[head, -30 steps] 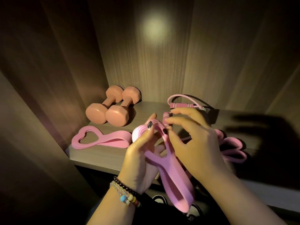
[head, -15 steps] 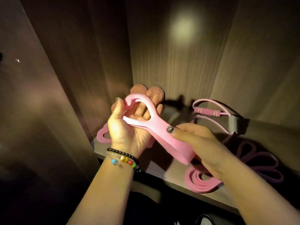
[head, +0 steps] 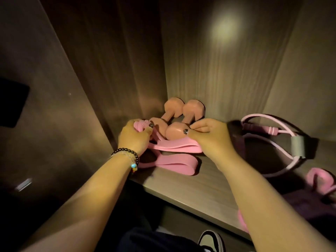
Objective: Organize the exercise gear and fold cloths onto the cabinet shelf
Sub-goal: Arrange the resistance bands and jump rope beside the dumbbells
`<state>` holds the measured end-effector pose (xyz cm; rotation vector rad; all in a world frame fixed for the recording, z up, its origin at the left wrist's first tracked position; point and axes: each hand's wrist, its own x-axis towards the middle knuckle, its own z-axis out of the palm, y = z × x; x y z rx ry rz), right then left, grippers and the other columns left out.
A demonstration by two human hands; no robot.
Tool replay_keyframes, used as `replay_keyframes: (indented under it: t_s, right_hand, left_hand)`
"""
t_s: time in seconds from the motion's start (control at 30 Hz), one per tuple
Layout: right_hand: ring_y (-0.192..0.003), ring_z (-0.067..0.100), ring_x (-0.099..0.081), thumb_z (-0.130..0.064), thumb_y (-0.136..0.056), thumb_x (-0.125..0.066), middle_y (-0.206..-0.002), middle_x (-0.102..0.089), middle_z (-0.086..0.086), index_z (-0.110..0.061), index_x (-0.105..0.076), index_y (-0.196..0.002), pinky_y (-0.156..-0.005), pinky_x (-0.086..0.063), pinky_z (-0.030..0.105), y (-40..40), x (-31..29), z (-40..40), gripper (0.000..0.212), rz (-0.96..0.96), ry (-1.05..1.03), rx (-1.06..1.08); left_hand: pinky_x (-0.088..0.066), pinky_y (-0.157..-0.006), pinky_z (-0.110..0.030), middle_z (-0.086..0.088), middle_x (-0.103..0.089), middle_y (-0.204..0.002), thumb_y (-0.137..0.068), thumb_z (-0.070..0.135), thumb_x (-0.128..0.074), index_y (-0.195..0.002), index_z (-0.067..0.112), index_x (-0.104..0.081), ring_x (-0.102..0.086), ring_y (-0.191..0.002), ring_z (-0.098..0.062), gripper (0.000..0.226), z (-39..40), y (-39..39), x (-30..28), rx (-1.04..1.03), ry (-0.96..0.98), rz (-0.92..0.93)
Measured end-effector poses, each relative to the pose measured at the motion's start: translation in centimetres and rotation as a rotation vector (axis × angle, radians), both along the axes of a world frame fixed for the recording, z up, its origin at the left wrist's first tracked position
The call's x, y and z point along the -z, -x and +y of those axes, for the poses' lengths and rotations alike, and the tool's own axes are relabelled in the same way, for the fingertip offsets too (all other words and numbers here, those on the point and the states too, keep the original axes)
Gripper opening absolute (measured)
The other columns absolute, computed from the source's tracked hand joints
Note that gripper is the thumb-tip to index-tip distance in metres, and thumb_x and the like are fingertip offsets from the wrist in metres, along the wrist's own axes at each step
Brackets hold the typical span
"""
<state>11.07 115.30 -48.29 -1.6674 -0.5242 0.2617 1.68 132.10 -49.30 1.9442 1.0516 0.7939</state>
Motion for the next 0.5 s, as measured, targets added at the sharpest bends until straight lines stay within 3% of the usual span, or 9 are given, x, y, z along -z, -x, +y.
replay_keyframes:
  t_s: [0.1,0.17,0.27,0.33,0.4,0.43,0.5]
  right_hand:
    - [-0.072,0.002,-0.058,-0.002,-0.081,-0.072,-0.078,-0.064,-0.006,-0.009,-0.07,-0.086,-0.064,-0.047,0.008,0.5,0.7,1.4,0.009,-0.09,0.059,-0.003]
    - [-0.074,0.007,-0.058,-0.002,-0.082,-0.071,-0.082,-0.064,-0.001,-0.005,-0.072,-0.088,-0.059,-0.043,0.006,0.7,1.3,2.1,0.007,-0.121,0.1,0.003]
    - [-0.07,0.005,-0.054,-0.004,-0.083,-0.07,-0.084,-0.063,-0.001,-0.004,-0.074,-0.088,-0.054,-0.038,0.002,1.1,1.5,2.7,0.006,-0.175,0.142,0.017]
    - [-0.065,-0.001,-0.049,-0.005,-0.084,-0.069,-0.081,-0.061,-0.003,-0.004,-0.074,-0.088,-0.054,-0.037,-0.002,1.5,1.5,2.9,0.006,-0.195,0.138,0.005]
    - [-0.067,0.001,-0.052,-0.011,-0.086,-0.068,-0.083,-0.063,-0.002,-0.009,-0.073,-0.084,-0.054,-0.04,0.004,1.7,1.6,2.9,0.005,-0.229,0.188,-0.007]
    - [-0.073,0.005,-0.056,-0.014,-0.087,-0.067,-0.09,-0.066,0.001,-0.012,-0.072,-0.082,-0.06,-0.04,0.008,1.7,1.8,2.9,0.007,-0.239,0.23,-0.018]
    - [-0.09,0.019,-0.061,-0.019,-0.089,-0.065,-0.106,-0.064,0.006,-0.015,-0.071,-0.082,-0.076,-0.049,0.027,1.5,2.1,3.0,0.009,-0.236,0.35,-0.062]
  left_hand:
    - [-0.042,-0.079,-0.024,-0.009,-0.067,-0.112,-0.086,0.026,-0.067,-0.118,0.014,-0.062,-0.062,-0.102,-0.029,0.035,0.5,0.2,1.7,0.05,-0.178,0.269]
    - [-0.046,-0.079,-0.031,-0.01,-0.064,-0.117,-0.089,0.029,-0.061,-0.126,0.018,-0.057,-0.063,-0.103,-0.031,0.039,0.8,0.5,2.4,0.038,-0.303,0.416]
    - [-0.039,-0.066,-0.034,-0.01,-0.053,-0.125,-0.096,0.025,-0.047,-0.126,0.017,-0.051,-0.062,-0.1,-0.033,0.032,0.6,0.4,2.8,0.033,-0.675,0.769]
    - [-0.037,-0.067,-0.033,-0.008,-0.054,-0.123,-0.095,0.02,-0.044,-0.124,0.014,-0.052,-0.059,-0.105,-0.03,0.03,0.2,0.4,2.9,0.076,-0.828,0.927]
    - [-0.04,-0.077,-0.035,-0.006,-0.059,-0.12,-0.095,0.019,-0.042,-0.119,0.014,-0.056,-0.053,-0.111,-0.029,0.028,0.3,0.6,3.2,0.12,-0.964,1.05]
    - [-0.039,-0.082,-0.036,-0.006,-0.06,-0.119,-0.095,0.019,-0.041,-0.117,0.014,-0.057,-0.05,-0.112,-0.029,0.028,0.4,0.8,3.2,0.14,-1.034,1.092]
    - [-0.038,-0.083,-0.036,-0.008,-0.055,-0.121,-0.095,0.018,-0.04,-0.117,0.011,-0.059,-0.047,-0.112,-0.03,0.029,0.6,0.9,3.2,0.155,-1.085,1.137]
